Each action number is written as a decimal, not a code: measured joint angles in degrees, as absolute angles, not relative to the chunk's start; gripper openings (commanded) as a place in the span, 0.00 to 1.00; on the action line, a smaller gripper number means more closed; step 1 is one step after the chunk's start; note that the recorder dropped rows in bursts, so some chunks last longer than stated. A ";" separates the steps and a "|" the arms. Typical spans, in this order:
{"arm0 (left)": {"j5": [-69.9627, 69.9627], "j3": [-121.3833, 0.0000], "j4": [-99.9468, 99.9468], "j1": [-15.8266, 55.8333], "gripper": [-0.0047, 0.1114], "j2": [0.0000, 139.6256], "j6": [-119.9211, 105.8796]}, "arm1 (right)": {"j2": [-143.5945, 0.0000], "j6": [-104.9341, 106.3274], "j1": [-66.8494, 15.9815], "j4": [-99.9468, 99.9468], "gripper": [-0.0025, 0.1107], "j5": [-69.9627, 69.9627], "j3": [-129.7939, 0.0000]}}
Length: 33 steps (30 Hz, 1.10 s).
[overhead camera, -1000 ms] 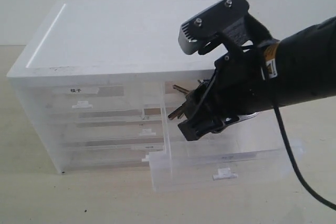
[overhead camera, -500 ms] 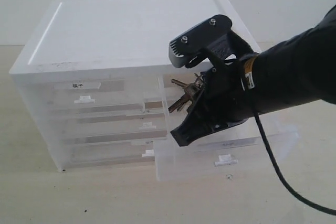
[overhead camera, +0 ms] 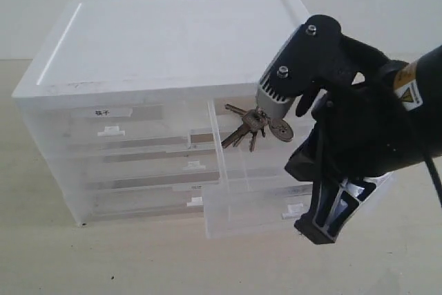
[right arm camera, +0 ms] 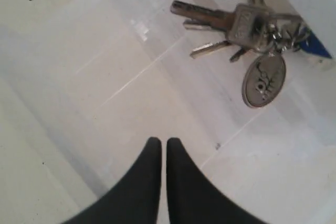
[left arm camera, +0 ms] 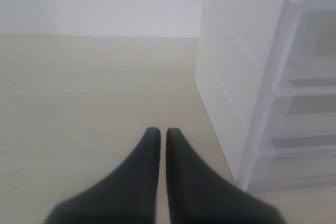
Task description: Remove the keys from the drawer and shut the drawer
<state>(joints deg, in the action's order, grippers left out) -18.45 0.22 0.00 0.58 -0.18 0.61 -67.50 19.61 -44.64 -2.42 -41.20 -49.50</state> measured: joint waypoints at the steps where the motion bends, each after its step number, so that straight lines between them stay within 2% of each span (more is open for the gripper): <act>1: -18.45 0.22 0.00 0.58 0.08 -0.18 0.61 | -67.01 22.28 -44.88 -3.52 0.21 -40.42 -49.50; 3: -18.45 0.22 0.00 0.58 0.08 -0.18 0.61 | -65.95 27.30 -45.94 -4.54 0.26 -39.24 -49.50; 6: -18.45 0.22 0.00 0.58 0.08 -0.18 0.61 | -65.17 31.64 -48.12 -5.11 0.24 -39.78 -49.50; 12: -18.45 0.22 0.00 0.58 0.08 -0.18 0.61 | -64.80 35.12 -49.07 -4.92 0.05 -43.13 -49.50; 14: -18.45 0.22 0.00 0.58 0.08 -0.18 0.61 | -64.74 35.81 -49.07 -5.20 0.02 -43.85 -49.50; 27: -18.45 0.22 0.00 0.58 0.08 -0.18 0.61 | -64.72 46.30 -49.23 -17.54 0.03 -52.07 -49.53; 30: -18.45 0.22 0.00 0.58 0.08 -0.18 0.61 | -64.72 47.09 -49.23 -17.78 0.12 -51.74 -49.53; 33: -18.45 0.22 0.00 0.58 0.08 -0.18 0.61 | -63.47 49.51 -49.23 -17.78 0.33 -51.23 -49.43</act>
